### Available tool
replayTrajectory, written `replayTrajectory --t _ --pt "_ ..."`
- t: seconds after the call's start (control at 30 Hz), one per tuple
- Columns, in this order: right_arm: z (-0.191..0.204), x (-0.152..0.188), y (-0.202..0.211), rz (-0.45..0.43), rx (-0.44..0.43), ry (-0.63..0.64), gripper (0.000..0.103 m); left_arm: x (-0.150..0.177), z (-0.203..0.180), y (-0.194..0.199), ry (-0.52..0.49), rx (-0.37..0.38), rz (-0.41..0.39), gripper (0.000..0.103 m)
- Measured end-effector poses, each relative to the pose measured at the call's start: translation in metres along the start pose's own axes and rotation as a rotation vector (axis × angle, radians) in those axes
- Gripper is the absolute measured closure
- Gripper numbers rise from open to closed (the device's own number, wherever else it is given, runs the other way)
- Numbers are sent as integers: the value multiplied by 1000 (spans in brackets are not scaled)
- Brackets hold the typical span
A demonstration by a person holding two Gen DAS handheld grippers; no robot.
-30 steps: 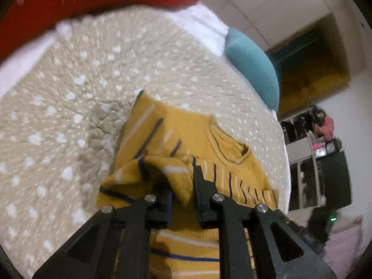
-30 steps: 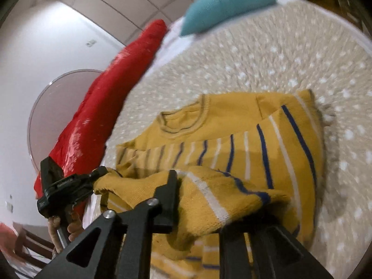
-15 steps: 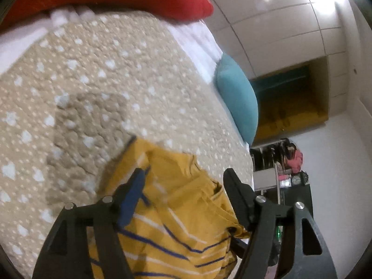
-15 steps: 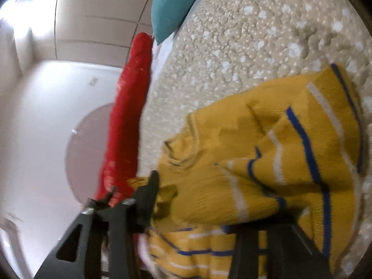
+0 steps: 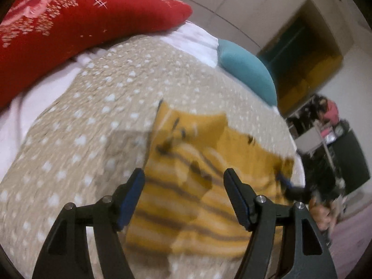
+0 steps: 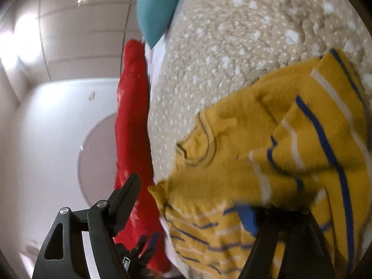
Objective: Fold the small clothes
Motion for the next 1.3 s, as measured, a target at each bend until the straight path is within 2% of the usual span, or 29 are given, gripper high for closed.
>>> replayTrajectory --t 0.2,0.27,0.3,0.37,0.4,0.47,0.57,0.63,0.7,0.77,0.83,0.9,0.93,1.0,1.07,1.1,1.13,1.17,1.3 --pt "29 38 33 12 74 160 16 46 12 28 -21 -5 -60 25" --pt "39 48 34 18 145 245 17 50 14 21 -20 -14 -62 24" --pt "43 50 31 14 204 296 18 50 17 17 -13 -26 -58 24" --pt "49 51 22 -19 380 426 28 47 21 7 6 -43 -60 24" --pt "53 48 14 -45 493 503 29 45 24 3 13 -41 -66 24" --pt "52 40 -3 -57 646 582 34 39 27 -1 18 -36 -79 24" --pt "32 15 -30 -41 858 591 38 30 34 0 8 -46 -127 24" --pt "19 1 -49 -1 996 609 34 27 41 6 17 -49 -158 24" --pt "23 -3 -52 -32 1048 606 34 28 52 13 39 -34 -183 24" --pt "45 2 -52 -104 1058 608 34 27 63 17 44 -34 -195 24" --pt "77 18 -48 -184 1001 641 34 27 67 21 31 -40 -208 24" --pt "108 41 -55 -197 918 701 34 27 72 26 23 -33 -223 24" --pt "121 53 -65 -168 868 734 34 26 74 29 17 -26 -227 24" --pt "136 79 -94 -73 791 782 45 25 78 34 -5 -21 -234 24" --pt "142 107 -132 39 745 824 65 22 85 40 -16 -8 -246 24" --pt "145 118 -151 93 729 842 69 21 88 42 -11 -6 -250 24" --pt "145 131 -174 145 728 877 74 19 94 46 2 -9 -258 24" --pt "146 138 -191 164 748 912 75 18 101 49 18 -10 -263 24" --pt "155 143 -257 173 887 1054 75 14 126 60 73 -4 -270 24"
Point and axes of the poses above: each gripper's, at about its wrist camera, not at the fingertips, and y roughly against the way its jaws point, z to its left, x to its underside, the point moved 2 cm from there along -y, roughly the way its jaws point, and after that the axes turned 7 degrees about y, right-handed, at the moved point
